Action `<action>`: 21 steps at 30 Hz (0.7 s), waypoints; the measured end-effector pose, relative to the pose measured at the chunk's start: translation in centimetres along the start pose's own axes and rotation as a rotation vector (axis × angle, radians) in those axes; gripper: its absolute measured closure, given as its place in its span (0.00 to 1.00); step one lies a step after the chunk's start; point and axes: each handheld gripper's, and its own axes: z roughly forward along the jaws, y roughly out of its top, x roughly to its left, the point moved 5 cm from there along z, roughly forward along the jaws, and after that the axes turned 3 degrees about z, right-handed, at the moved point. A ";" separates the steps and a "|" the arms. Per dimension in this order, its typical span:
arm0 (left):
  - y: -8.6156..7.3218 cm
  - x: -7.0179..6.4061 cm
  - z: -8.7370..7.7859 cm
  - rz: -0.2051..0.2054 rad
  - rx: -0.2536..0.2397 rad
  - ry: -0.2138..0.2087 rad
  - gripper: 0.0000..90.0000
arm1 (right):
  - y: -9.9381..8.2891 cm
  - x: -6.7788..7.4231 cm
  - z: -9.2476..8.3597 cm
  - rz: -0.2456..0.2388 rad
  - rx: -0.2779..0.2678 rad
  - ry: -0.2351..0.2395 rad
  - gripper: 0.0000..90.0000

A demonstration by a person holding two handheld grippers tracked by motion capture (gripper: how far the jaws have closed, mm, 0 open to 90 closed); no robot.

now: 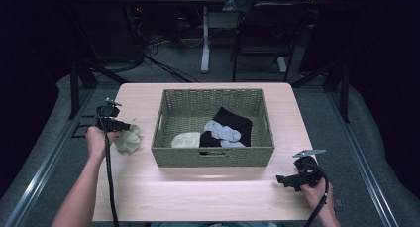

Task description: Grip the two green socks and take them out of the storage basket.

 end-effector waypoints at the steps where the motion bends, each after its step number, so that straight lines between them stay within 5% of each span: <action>1: -0.1 0.1 0.2 -0.002 0.001 0.002 0.95 | 0.0 0.0 0.0 0.000 0.000 0.000 0.00; 6: -0.6 0.2 1.2 -0.015 0.024 -0.006 0.94 | 0.0 0.0 0.0 0.000 0.001 -0.001 0.00; 9: -0.6 0.3 1.3 -0.039 0.018 -0.022 0.84 | 0.0 0.0 0.0 0.000 0.000 0.000 0.00; 17: 0.6 -0.1 -1.6 -0.047 -0.043 -0.041 0.28 | 0.0 0.0 0.0 0.000 -0.002 -0.003 0.00; 21: 1.8 -1.1 -4.1 -0.017 -0.105 -0.047 0.16 | 0.0 0.0 0.0 0.000 -0.001 -0.001 0.00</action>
